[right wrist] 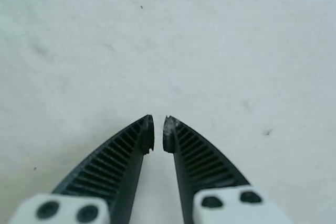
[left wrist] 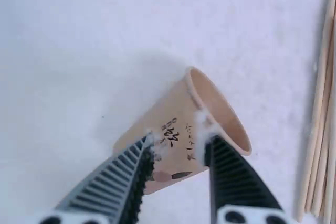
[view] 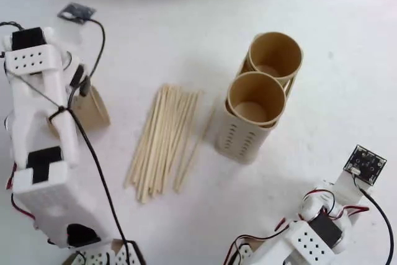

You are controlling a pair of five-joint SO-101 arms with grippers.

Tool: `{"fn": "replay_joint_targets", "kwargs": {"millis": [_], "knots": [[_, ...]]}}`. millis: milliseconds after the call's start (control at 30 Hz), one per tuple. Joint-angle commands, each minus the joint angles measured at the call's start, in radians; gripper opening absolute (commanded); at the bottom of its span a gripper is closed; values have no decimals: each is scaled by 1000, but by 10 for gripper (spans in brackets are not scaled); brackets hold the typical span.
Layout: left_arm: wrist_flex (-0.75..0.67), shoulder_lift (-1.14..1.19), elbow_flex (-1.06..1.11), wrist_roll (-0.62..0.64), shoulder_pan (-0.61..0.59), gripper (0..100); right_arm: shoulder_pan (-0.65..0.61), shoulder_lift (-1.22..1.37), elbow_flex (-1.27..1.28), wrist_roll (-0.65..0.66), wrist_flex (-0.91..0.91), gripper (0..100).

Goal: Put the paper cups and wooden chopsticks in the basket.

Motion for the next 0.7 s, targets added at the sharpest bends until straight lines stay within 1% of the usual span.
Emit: {"fn": "replay_joint_targets", "kwargs": {"millis": [0,133,233,300,400,533,667], "knots": [[-68,-196,58,83,62,245,15,2,6,-8,-13,45],[-138,-288,204,84,150,228,15,2,6,-8,-13,45],[-232,-289,310,84,156,214,15,2,6,-8,-13,45],[-308,-274,379,83,130,215,15,2,6,-8,-13,45],[-364,-223,428,57,85,215,15,2,6,-8,-13,45],[-373,-171,427,8,15,215,15,2,6,-8,-13,45],[-368,-173,428,-60,-54,214,15,2,6,-8,-13,45]]}}
